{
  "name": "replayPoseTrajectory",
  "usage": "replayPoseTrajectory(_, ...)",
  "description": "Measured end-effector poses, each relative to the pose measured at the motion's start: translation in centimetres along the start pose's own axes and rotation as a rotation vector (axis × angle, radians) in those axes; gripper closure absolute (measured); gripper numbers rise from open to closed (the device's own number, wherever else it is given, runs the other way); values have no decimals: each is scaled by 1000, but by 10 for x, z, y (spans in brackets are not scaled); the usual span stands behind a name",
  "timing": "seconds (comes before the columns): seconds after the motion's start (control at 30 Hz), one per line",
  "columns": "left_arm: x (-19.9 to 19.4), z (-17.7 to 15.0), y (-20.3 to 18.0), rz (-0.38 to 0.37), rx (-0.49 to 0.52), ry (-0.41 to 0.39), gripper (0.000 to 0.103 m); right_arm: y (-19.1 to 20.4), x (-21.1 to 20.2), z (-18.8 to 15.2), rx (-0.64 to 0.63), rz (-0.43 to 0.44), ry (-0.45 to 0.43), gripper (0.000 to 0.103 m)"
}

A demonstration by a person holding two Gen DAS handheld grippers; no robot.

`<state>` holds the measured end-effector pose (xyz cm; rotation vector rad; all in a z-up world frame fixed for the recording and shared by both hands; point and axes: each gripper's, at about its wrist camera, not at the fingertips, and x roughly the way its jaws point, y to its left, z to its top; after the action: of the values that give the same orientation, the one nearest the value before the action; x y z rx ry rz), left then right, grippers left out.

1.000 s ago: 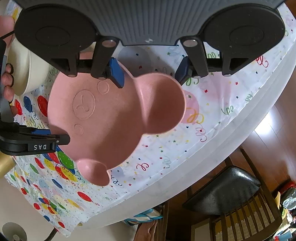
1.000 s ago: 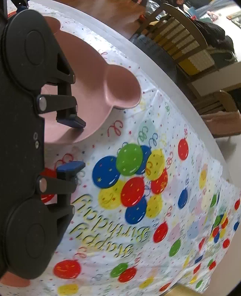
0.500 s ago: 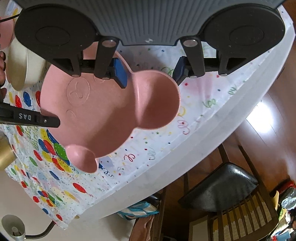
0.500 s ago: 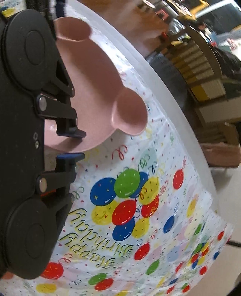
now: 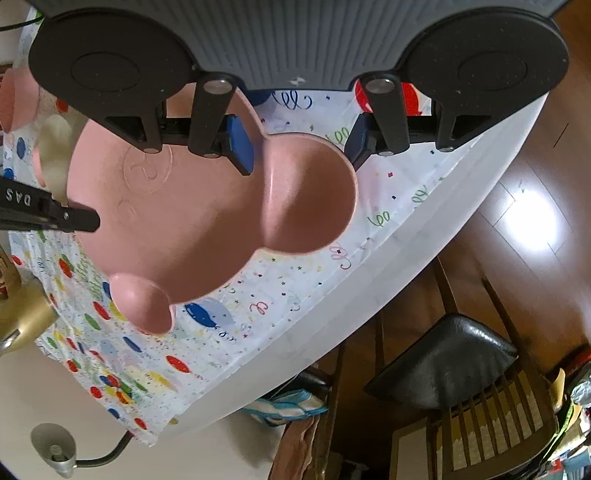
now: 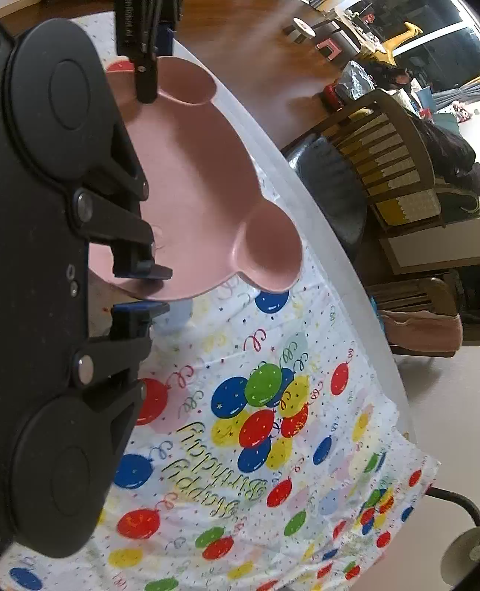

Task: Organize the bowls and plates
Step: 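Close both tools on the pink bear plate's rim, then lift and carry the pink bear plate with both tools toward the stacked white plates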

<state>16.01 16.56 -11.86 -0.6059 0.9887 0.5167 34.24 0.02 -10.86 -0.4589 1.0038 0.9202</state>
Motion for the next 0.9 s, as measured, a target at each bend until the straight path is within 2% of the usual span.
replayPoseTrajectory(0.43, -47, -22, -27, -109, 126, -27, 50, 7, -88, -55, 114, -92, -74, 93)
replayPoseTrajectory(0.9, -71, -65, -77, -214, 323, -1, 51, -2, -155, -146, 307, -191, -117, 93)
